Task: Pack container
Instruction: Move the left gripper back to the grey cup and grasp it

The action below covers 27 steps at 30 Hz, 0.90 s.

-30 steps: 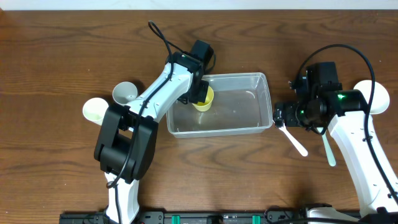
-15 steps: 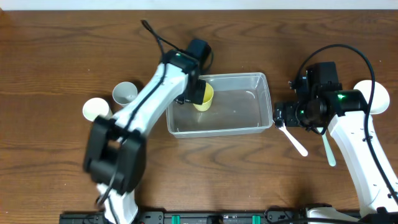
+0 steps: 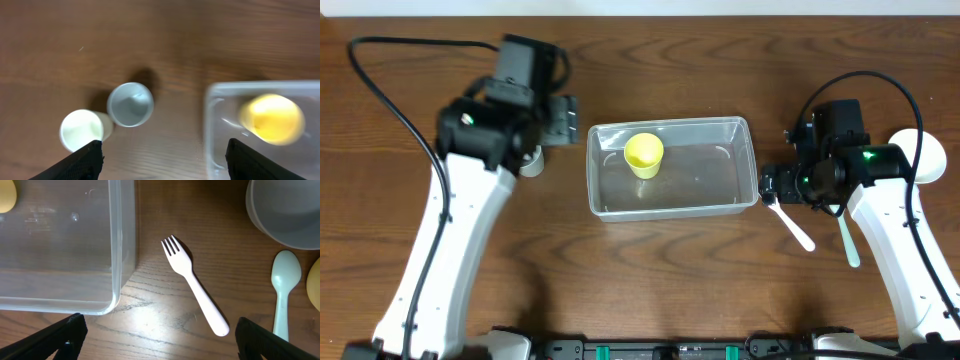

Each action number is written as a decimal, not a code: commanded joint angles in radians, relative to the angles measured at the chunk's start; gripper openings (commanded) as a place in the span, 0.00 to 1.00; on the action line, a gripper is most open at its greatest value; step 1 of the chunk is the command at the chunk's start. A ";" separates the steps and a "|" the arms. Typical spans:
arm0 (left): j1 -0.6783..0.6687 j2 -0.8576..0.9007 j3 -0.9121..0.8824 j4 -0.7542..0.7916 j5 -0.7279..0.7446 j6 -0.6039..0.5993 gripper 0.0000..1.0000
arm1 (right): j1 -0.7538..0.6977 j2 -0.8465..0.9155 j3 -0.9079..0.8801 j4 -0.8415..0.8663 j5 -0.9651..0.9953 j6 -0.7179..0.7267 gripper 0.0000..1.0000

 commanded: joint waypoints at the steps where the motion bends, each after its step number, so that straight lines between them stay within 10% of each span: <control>1: 0.079 0.092 -0.023 -0.005 0.066 0.002 0.79 | -0.011 -0.001 0.006 -0.002 -0.006 -0.010 0.96; 19: 0.159 0.518 -0.023 0.006 0.134 0.006 0.79 | -0.011 -0.001 0.005 -0.002 -0.006 -0.010 0.96; 27: 0.193 0.535 -0.023 0.016 0.134 0.006 0.33 | -0.011 -0.001 0.005 -0.010 -0.006 -0.010 0.96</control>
